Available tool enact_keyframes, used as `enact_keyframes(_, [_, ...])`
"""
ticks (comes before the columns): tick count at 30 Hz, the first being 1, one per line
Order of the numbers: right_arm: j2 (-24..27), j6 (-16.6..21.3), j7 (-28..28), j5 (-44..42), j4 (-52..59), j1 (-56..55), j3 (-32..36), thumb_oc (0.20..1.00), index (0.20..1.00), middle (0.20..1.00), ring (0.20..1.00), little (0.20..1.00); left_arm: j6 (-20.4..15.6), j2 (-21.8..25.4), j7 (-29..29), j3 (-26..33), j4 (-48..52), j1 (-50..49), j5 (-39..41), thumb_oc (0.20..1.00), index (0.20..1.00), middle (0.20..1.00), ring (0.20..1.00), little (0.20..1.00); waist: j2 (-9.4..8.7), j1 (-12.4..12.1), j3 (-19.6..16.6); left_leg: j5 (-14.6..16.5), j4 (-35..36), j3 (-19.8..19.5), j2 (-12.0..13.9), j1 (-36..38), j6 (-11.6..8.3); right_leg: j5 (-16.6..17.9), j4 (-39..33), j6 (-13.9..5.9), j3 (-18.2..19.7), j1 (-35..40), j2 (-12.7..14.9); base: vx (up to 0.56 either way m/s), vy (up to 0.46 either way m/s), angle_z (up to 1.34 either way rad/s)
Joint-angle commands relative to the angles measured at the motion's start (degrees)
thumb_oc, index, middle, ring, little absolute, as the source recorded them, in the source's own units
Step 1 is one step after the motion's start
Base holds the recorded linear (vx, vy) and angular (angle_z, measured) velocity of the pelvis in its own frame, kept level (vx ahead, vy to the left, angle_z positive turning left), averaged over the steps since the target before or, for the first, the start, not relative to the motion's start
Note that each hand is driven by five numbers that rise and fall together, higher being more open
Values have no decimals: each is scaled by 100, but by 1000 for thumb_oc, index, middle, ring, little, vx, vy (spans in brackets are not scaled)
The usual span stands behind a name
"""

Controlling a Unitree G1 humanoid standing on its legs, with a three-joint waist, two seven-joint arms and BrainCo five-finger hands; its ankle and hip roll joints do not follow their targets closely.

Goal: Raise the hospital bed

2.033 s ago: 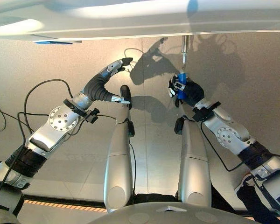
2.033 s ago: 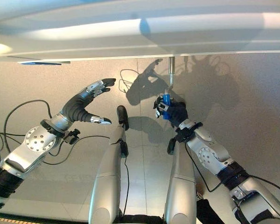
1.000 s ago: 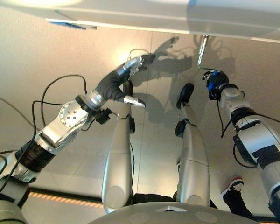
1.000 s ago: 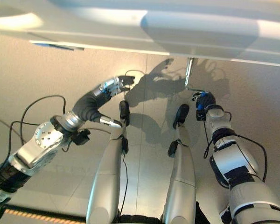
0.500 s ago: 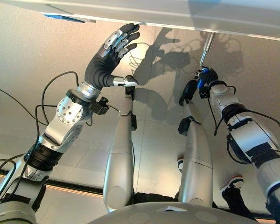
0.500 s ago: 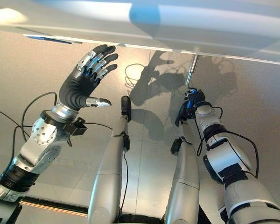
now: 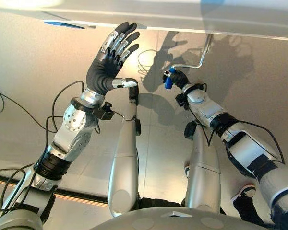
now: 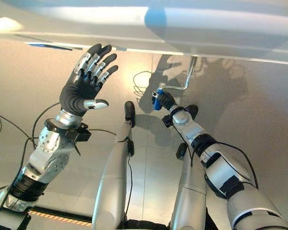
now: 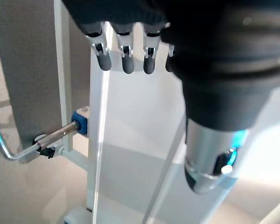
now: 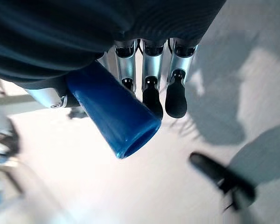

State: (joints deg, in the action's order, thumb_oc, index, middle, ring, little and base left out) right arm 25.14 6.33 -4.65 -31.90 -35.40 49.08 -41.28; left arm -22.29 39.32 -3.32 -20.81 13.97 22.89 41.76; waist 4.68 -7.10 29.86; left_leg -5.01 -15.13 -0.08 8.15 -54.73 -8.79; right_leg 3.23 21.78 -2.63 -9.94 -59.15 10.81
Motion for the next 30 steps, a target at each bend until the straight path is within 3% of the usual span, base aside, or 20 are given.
enact_keyframes(1, [-1200,1113,722,-695,1869,498,-366,200,200,200,200,200,-417,313,96,-37,584,-51,-258,1000,1000,1000,1000,1000,183,43,-7,151,-225,75,-343,-343,362,2,-188,-639,139,130,167,0,0,0])
enact_keyframes(6, [-190,1578,403,-1026,3151,61,727,200,200,200,200,200,-427,562,-25,217,743,-458,-106,1000,1000,1000,1000,1000,53,228,-7,150,-211,140,-314,-251,348,36,-249,-649,207,195,148,-12,-1,0])
enact_keyframes(8, [154,1838,313,-1332,3628,-502,1495,200,200,200,200,200,-376,657,-125,375,772,-731,-46,1000,1000,1000,1000,1000,-23,349,-7,153,-176,170,-305,-194,343,51,-297,-657,227,232,137,26,-4,4])
enact_keyframes(9, [182,1875,283,-1324,3768,-805,1627,200,200,200,200,200,-368,691,-175,400,773,-905,-6,1000,1000,1000,1000,1000,-55,367,-7,346,-196,148,-291,29,309,-121,-247,-712,276,423,120,57,-7,4])
enact_keyframes(11, [577,2121,142,-1340,4223,-1589,2651,200,200,200,200,200,-311,831,-304,729,797,-1246,-27,1000,1000,1000,1000,1000,-158,544,-7,178,-131,232,-282,-83,343,42,-342,-678,287,286,100,4,-7,2])
enact_keyframes(12, [563,2114,138,-1339,4222,-1671,2637,200,200,200,200,200,-306,829,-307,692,795,-1309,-22,1000,1000,1000,1000,1000,-157,532,-7,356,-162,197,-279,98,309,-124,-279,-727,328,446,92,-48,-10,2])
enact_keyframes(13, [645,2156,38,-1248,4260,-1817,2918,200,200,200,200,200,-289,878,-363,834,822,-1351,-22,1000,1000,1000,1000,1000,-177,574,-7,188,-125,249,-276,-44,338,34,-342,-679,303,316,95,0,0,0])
enact_keyframes(16, [633,2304,-33,-1373,4384,-2224,3511,200,200,200,200,200,-277,962,-501,1033,885,-1514,-26,1000,1000,1000,1000,1000,-239,690,-7,213,-139,273,-240,13,328,20,-324,-687,353,335,74,-15,-9,-1])
enact_keyframes(20, [502,2545,-486,-1230,4007,-2503,4133,200,200,200,200,200,-268,862,-506,1168,892,-1613,-89,1000,1000,1000,1000,1000,-311,782,-7,230,-129,305,-208,107,310,-4,-354,-689,367,414,35,4,-29,-8])
enact_keyframes(26, [904,2555,-1494,-617,2627,-2428,4809,200,200,200,200,200,-333,756,-550,1327,913,-1576,75,1000,1000,1000,1000,1000,-335,810,-7,224,-51,271,-182,218,274,-58,-365,-683,372,499,-10,3,-42,-3])
enact_keyframes(29, [1058,2500,-1612,-482,2225,-2372,4864,200,200,200,200,200,-330,729,-545,1319,940,-1585,64,1000,1000,1000,1000,1000,-316,799,-7,217,-29,270,-181,221,275,-62,-356,-680,354,491,-17,3,-19,1])
enact_keyframes(30, [1190,2456,-1910,-431,1445,-2236,4986,200,200,200,200,200,-310,740,-554,1251,936,-1564,26,1000,1000,1000,1000,1000,-290,765,-7,221,6,258,-186,251,281,-74,-344,-681,340,505,-20,0,0,0])
